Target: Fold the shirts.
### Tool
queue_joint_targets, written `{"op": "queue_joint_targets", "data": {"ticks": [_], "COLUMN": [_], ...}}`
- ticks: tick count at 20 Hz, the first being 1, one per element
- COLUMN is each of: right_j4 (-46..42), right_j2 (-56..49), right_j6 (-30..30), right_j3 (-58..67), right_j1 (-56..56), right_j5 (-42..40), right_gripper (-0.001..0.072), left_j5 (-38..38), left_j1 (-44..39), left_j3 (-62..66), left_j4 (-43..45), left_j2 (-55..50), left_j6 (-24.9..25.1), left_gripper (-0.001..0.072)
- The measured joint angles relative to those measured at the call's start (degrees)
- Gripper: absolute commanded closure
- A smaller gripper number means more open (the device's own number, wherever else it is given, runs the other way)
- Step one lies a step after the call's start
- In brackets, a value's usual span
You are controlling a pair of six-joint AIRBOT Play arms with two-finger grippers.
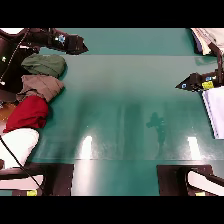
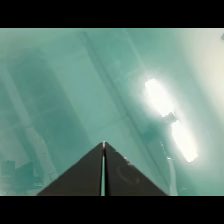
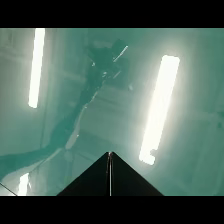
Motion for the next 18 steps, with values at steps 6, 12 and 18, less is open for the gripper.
{"op": "queue_joint_targets", "data": {"ticks": [6, 12, 18], "right_j4": [0.0, 0.0, 0.0], "right_j2": [0.0, 0.0, 0.0], "right_j6": [0.0, 0.0, 0.0], "right_j3": [0.0, 0.0, 0.0], "right_j1": [0.0, 0.0, 0.0], "right_j5": [0.2, 0.2, 0.2], "right_gripper": [0.0694, 0.0694, 0.0695], "left_j5": [0.0, 0.0, 1.6], "left_j1": [0.0, 0.0, 0.0], "left_j3": [0.0, 0.0, 0.0], "left_j4": [0.0, 0.0, 0.1], "left_j2": [0.0, 0.0, 0.0], "left_j6": [0.0, 0.0, 0.2], "left_gripper": [0.0678, 0.0678, -0.0001]}}
